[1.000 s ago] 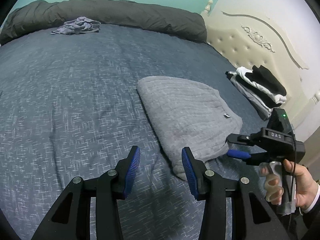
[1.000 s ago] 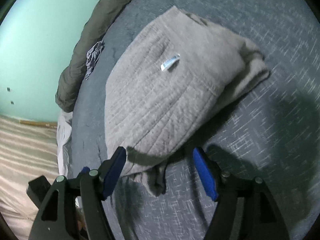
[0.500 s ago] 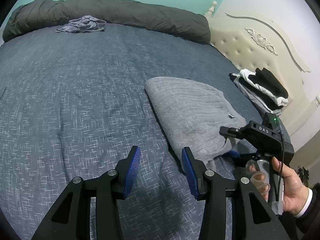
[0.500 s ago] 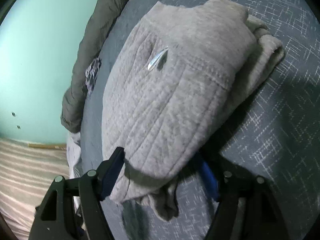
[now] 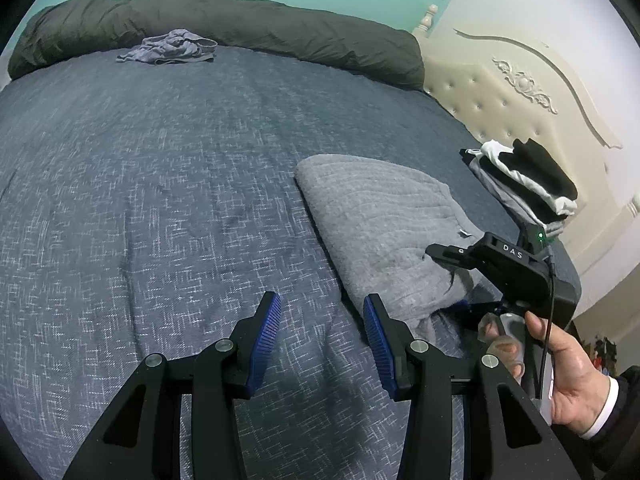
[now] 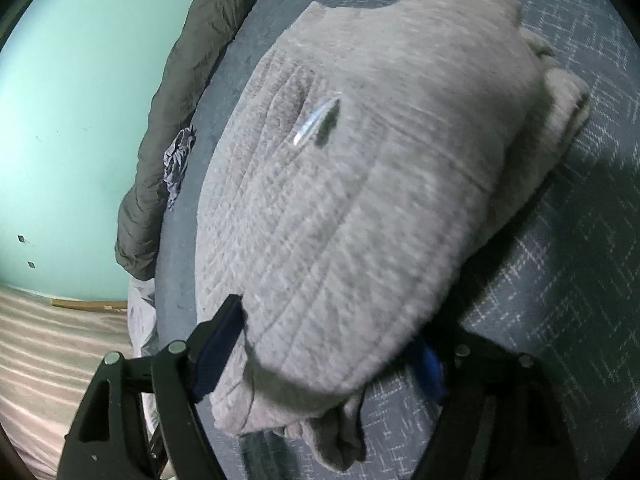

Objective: Fold clothes

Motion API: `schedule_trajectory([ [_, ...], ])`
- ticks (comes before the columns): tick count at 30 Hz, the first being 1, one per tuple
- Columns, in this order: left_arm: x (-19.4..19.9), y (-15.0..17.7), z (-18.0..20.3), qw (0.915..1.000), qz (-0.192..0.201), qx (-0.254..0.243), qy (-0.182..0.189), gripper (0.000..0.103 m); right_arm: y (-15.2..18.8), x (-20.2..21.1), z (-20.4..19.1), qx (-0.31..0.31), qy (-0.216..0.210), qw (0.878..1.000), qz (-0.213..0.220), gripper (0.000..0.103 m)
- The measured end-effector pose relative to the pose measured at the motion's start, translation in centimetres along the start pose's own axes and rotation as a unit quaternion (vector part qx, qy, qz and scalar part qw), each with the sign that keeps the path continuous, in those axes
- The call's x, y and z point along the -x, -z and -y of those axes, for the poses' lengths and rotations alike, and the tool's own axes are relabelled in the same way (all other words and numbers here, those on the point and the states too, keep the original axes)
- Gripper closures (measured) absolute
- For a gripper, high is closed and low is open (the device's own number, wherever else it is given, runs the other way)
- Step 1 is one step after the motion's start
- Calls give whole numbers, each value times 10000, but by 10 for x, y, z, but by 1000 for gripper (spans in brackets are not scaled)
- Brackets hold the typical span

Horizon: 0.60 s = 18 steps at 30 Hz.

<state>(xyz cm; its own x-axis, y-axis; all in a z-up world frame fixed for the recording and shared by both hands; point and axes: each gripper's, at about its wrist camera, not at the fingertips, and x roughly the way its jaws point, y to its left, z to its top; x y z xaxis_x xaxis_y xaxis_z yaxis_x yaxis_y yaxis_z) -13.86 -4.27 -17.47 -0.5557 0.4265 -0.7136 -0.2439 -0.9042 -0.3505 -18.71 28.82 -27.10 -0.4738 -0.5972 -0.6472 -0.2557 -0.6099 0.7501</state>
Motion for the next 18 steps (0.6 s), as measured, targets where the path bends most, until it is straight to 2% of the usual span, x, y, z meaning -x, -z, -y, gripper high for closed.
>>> schedule_trajectory([
  [7,-4,-1,-3,10000,-43,37,-29,56,-4,6,-13,566,118,9983,-11,63],
  [13,-8,-4,0,10000,-38,56,-4,56,-16,20,-26,1080,189,9938,-204,73],
  [18,-16,-8,3,9999,-88,51,-1,56,-30,41,-38,1522,194,9877,-315,77],
])
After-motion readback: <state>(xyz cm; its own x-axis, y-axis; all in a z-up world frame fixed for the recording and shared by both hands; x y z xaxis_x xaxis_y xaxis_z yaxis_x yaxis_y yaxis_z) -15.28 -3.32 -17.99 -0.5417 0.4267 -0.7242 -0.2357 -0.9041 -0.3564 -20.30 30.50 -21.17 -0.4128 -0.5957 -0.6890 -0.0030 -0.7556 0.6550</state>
